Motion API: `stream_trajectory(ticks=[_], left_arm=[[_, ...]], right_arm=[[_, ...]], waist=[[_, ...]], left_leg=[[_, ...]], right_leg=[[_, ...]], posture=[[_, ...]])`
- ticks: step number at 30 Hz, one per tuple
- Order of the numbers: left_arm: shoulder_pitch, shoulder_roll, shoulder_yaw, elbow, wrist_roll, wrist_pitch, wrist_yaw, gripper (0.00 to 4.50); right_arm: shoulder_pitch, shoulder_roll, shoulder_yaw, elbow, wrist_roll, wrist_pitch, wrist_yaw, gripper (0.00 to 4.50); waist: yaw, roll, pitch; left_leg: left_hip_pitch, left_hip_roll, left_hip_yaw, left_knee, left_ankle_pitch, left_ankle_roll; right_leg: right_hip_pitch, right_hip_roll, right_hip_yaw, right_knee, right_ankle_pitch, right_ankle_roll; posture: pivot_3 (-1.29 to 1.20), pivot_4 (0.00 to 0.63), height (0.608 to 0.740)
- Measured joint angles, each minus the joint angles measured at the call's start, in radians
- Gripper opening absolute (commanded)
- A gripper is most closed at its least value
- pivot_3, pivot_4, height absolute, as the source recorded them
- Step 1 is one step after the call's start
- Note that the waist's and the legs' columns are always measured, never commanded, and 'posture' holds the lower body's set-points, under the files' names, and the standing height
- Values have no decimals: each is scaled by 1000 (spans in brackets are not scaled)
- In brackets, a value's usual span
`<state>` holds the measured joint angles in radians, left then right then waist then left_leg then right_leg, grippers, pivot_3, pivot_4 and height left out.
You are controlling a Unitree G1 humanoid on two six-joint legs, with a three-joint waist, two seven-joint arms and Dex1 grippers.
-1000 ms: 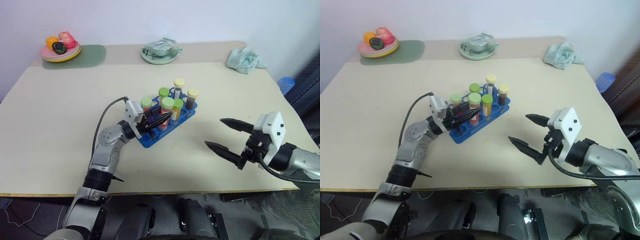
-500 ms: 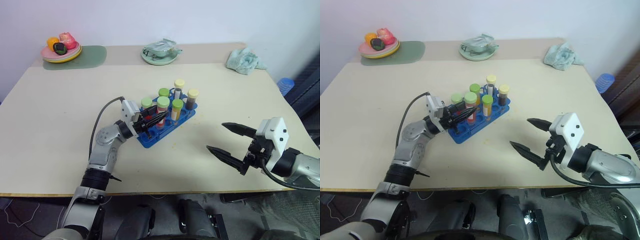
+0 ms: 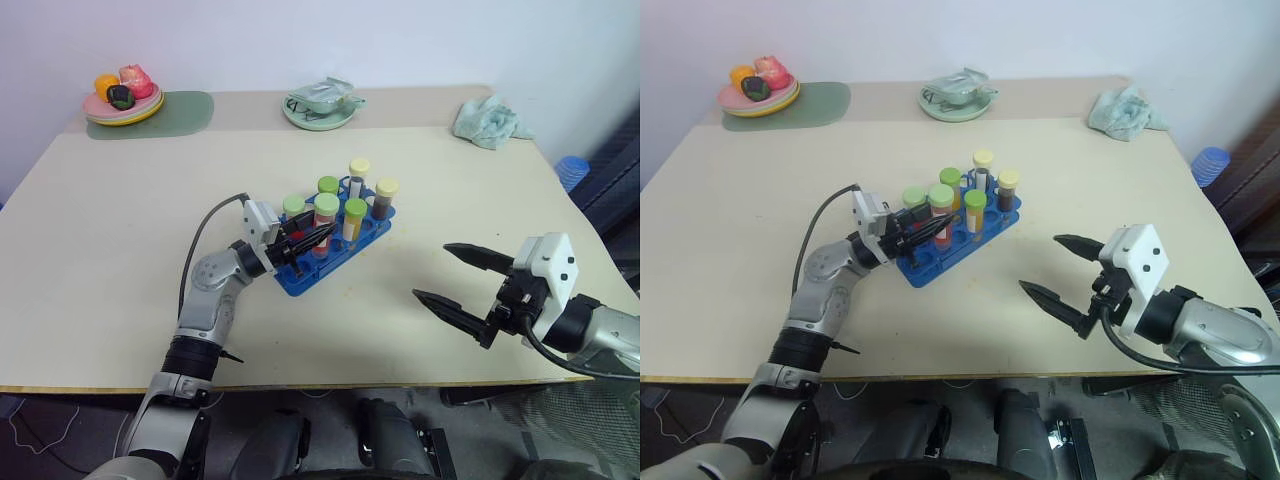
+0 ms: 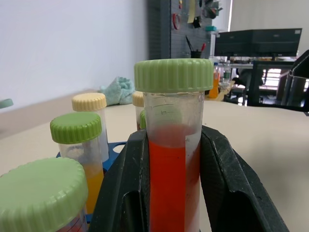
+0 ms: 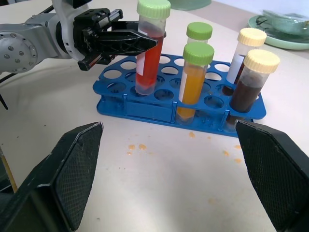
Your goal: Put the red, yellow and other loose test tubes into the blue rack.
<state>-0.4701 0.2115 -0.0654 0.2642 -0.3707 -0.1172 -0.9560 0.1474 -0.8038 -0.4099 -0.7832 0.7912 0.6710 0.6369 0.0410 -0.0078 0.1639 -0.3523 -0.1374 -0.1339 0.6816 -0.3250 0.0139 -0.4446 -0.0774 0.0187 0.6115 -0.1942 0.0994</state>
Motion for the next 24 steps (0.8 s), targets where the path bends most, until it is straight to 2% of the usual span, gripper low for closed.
stream_trajectory(ticks=[24], left_arm=[[-3,0,0,-5,-9,19,-38,835]], right_arm=[[-9,0,1,0,0,0,-12,4500]], waist=[[1,0,0]], left_leg=[[-1,0,0,0,-1,2]], right_leg=[[0,0,0,-1,-1,1]], posture=[[0,150,740]])
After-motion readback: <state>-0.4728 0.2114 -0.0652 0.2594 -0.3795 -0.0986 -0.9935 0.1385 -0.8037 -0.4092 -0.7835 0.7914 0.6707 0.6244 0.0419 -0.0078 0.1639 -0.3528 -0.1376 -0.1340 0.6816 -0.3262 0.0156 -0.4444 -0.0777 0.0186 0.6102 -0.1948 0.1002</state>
